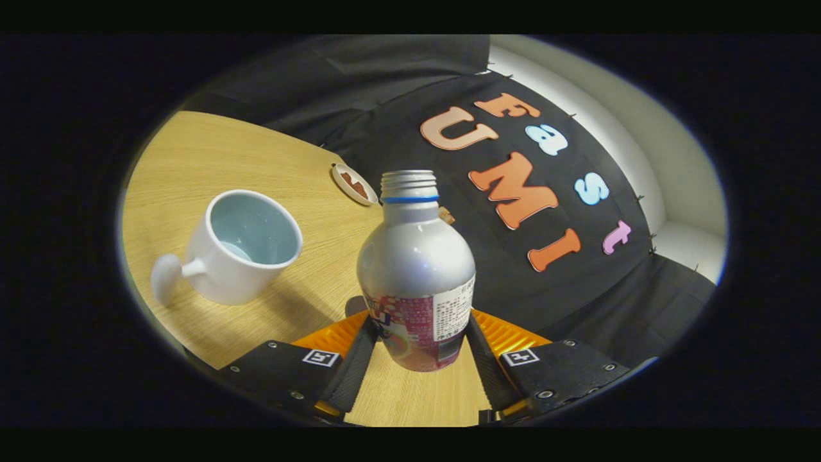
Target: Take the bottle from table, then pour the juice into the cup, finally place the bottle on the coaster
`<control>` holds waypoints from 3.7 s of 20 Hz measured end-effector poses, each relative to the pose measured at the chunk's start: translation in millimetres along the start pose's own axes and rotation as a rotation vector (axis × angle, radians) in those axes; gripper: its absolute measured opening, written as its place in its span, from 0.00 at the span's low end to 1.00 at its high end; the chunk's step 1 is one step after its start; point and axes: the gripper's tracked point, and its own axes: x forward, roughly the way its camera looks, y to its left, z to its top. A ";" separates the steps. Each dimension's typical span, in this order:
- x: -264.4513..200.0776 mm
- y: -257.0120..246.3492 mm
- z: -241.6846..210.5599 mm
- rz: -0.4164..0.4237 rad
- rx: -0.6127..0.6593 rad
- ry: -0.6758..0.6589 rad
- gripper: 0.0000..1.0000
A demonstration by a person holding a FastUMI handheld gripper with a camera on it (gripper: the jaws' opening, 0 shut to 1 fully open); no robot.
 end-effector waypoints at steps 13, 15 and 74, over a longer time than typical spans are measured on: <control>2.7 -9.8 23.5 -0.057 -0.325 -0.125 0.77; 5.9 -9.8 22.8 -0.063 -0.375 -0.137 0.77; 9.4 -30.5 40.0 -0.084 -0.839 -0.182 0.76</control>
